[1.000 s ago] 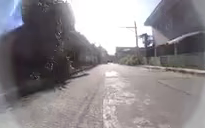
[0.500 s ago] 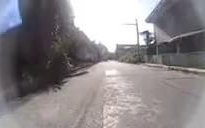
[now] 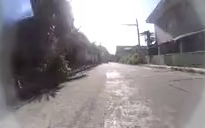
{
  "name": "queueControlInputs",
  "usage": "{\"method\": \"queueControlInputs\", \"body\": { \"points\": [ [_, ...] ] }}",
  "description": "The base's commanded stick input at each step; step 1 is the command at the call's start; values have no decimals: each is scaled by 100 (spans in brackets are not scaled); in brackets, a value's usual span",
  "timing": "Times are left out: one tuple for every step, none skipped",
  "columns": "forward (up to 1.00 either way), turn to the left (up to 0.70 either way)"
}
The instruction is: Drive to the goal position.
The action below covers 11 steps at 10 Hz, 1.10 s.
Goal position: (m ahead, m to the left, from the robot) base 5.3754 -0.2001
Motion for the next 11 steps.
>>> {"method": "queueControlInputs", "body": {
  "points": [
    [70, 0],
    [70, 0],
    [70, 0],
    [70, 0],
    [70, 0],
    [70, 0],
    [70, 0],
    [70, 0],
    [70, 0],
    [70, 0],
    [70, 0]
  ]
}}
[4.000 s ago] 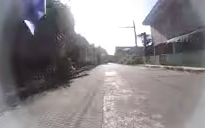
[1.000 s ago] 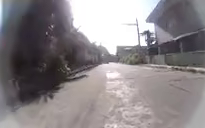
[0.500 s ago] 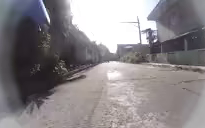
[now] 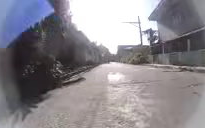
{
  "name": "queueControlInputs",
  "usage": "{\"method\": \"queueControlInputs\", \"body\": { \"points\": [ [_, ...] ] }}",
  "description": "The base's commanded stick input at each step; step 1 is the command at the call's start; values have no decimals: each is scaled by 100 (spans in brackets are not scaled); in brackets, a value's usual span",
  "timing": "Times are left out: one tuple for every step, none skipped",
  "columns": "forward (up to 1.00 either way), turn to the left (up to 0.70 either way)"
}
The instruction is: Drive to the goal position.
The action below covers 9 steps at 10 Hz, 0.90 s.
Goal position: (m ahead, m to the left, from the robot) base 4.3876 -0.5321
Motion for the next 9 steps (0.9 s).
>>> {"method": "queueControlInputs", "body": {
  "points": [
    [70, 0],
    [70, 0],
    [70, 0],
    [70, 0],
    [70, 0],
    [70, 0],
    [70, 0],
    [70, 0],
    [70, 0]
  ]
}}
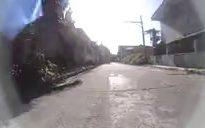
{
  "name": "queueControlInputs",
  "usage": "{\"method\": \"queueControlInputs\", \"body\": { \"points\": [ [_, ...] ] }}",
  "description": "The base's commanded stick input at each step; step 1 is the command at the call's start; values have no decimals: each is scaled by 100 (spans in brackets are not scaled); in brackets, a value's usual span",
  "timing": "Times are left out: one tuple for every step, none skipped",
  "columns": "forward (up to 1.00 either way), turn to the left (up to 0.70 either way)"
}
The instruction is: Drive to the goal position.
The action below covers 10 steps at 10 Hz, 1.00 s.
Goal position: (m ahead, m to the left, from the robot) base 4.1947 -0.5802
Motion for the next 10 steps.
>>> {"method": "queueControlInputs", "body": {
  "points": [
    [70, 0],
    [70, 0],
    [70, 0],
    [70, 0],
    [70, 0],
    [70, 0],
    [70, 0],
    [70, 0],
    [70, 0],
    [70, 0]
  ]
}}
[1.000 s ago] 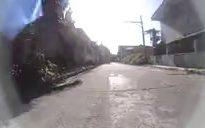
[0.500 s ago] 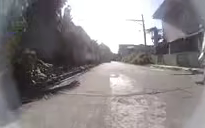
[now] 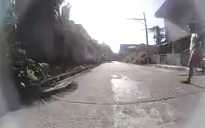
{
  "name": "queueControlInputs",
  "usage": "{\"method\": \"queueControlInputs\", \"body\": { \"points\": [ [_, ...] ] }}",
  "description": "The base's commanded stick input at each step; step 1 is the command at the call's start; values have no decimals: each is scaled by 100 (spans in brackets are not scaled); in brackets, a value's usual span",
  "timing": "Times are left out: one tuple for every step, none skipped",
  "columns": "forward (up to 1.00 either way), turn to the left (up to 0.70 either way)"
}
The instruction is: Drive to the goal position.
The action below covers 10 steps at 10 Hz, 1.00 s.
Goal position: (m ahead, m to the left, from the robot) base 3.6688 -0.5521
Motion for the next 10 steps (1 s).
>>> {"method": "queueControlInputs", "body": {
  "points": [
    [70, 0],
    [70, 0],
    [70, 0],
    [70, 0],
    [70, 0],
    [70, 0],
    [70, 0],
    [70, 0],
    [70, 0],
    [70, 0]
  ]
}}
